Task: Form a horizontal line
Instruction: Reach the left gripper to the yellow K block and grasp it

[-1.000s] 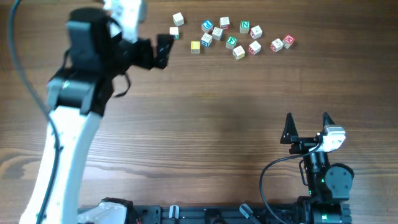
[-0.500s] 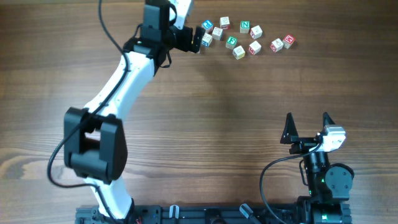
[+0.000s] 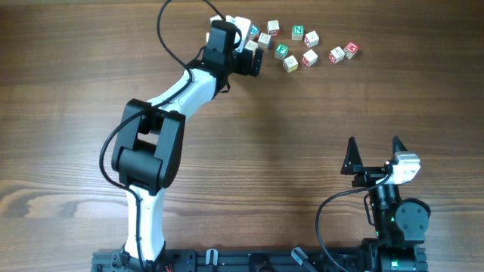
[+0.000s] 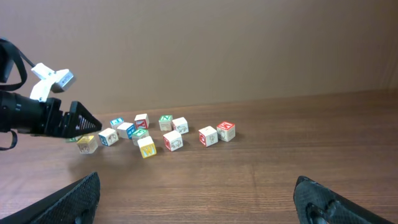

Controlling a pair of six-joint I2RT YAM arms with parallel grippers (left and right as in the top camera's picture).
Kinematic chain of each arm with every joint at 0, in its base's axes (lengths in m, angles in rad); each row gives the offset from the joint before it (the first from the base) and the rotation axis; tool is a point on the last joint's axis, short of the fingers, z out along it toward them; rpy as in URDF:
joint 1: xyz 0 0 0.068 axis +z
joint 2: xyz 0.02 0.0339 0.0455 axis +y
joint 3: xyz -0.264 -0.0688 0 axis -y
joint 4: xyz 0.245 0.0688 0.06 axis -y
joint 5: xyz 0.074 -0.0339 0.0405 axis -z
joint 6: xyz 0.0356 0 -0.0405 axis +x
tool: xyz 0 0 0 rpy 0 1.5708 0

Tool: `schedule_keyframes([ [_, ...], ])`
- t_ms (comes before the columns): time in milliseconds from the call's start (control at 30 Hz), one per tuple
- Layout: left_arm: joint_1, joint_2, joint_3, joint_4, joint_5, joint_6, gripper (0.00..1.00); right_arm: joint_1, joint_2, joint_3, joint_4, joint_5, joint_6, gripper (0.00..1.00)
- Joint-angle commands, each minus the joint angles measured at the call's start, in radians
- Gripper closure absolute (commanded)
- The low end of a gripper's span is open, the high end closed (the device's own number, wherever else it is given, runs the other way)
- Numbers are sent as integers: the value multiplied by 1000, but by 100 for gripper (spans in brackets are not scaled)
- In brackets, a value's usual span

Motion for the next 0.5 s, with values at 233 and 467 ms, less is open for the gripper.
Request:
schedule_keyframes([
  [233, 13, 121, 14, 91, -32, -75, 5, -3, -5, -1, 2, 14, 0, 0],
  [467, 13, 134, 14, 77, -52, -74, 31, -3, -5, -1, 2, 14, 0, 0],
])
